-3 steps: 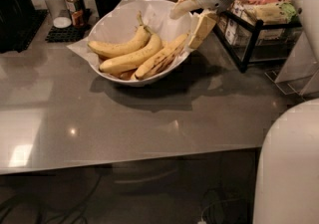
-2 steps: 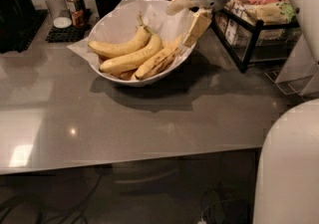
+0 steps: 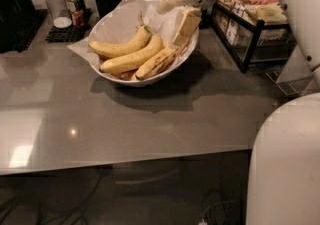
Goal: Pick banana from white bowl
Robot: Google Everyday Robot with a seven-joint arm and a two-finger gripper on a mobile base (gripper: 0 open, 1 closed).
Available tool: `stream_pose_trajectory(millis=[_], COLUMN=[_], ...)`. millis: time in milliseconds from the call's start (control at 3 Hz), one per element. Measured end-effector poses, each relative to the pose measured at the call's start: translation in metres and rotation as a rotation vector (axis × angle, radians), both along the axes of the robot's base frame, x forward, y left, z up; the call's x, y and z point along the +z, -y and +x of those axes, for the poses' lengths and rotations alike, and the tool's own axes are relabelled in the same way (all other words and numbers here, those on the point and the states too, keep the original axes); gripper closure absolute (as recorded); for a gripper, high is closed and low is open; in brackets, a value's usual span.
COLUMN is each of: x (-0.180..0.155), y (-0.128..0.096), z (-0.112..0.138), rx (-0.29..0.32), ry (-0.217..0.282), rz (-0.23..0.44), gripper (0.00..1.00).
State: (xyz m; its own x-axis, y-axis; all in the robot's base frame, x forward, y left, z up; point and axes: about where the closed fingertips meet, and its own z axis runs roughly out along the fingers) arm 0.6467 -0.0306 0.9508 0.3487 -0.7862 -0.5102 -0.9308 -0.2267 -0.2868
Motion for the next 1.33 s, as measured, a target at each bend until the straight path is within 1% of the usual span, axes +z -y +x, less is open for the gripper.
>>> stream_pose_trajectory(millis=[333, 667, 1000, 1333], x=[-0.016, -0.037, -0.051, -0.056], y=[-0.005, -0.005, -0.001, 0.005], z=[0.003, 0.005, 0.003, -0.001], rx=[0.005, 0.005, 0.004, -0.003], ry=[-0.032, -0.078, -0.113, -0.135], rz=[-0.01, -0.021, -0.05, -0.084], gripper=[0.25, 0.26, 0.26, 0.31])
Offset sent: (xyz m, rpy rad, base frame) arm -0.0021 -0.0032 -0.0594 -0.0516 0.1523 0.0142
